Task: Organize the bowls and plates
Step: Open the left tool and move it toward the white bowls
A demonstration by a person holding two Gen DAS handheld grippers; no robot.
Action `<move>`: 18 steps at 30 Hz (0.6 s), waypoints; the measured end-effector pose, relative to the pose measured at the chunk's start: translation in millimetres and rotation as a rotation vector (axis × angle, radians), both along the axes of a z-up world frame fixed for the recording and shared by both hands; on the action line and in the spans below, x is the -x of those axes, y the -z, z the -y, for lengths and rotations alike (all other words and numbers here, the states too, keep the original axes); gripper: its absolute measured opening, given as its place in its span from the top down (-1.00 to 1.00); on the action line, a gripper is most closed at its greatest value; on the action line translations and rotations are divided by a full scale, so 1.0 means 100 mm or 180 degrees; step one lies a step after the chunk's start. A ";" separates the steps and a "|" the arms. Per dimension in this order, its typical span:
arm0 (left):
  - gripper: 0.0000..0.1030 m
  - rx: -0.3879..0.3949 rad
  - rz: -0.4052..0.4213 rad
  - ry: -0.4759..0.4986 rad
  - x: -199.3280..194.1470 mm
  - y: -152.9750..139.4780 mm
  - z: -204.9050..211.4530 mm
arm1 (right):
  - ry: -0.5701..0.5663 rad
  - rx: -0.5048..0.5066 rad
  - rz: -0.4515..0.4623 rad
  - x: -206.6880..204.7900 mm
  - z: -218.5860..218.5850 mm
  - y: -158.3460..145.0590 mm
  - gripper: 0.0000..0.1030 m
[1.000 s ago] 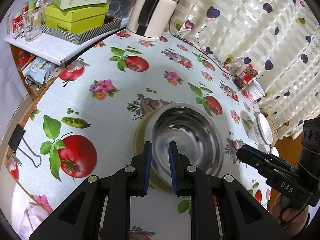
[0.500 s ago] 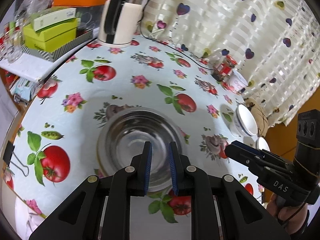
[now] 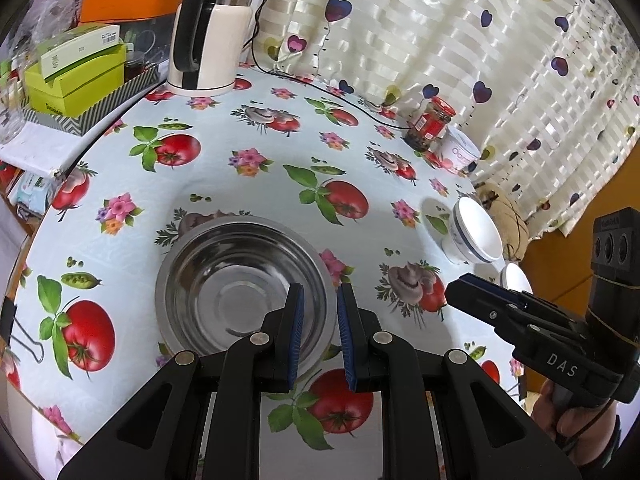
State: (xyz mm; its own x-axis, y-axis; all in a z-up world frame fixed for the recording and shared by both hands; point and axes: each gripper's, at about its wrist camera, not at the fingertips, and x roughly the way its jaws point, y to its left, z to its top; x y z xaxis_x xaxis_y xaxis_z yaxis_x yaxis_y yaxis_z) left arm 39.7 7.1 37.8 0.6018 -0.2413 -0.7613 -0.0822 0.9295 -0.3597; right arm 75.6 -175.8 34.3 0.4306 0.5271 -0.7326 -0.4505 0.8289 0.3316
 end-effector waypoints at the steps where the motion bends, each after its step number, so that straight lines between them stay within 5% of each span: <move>1: 0.67 -0.0001 -0.0001 0.0009 -0.01 0.00 0.01 | 0.0006 -0.0001 0.0001 0.00 0.01 0.00 0.47; 18: 0.66 -0.0104 0.0023 0.0386 -0.31 -0.07 0.47 | 0.0279 -0.0017 -0.0015 -0.12 0.47 0.01 0.47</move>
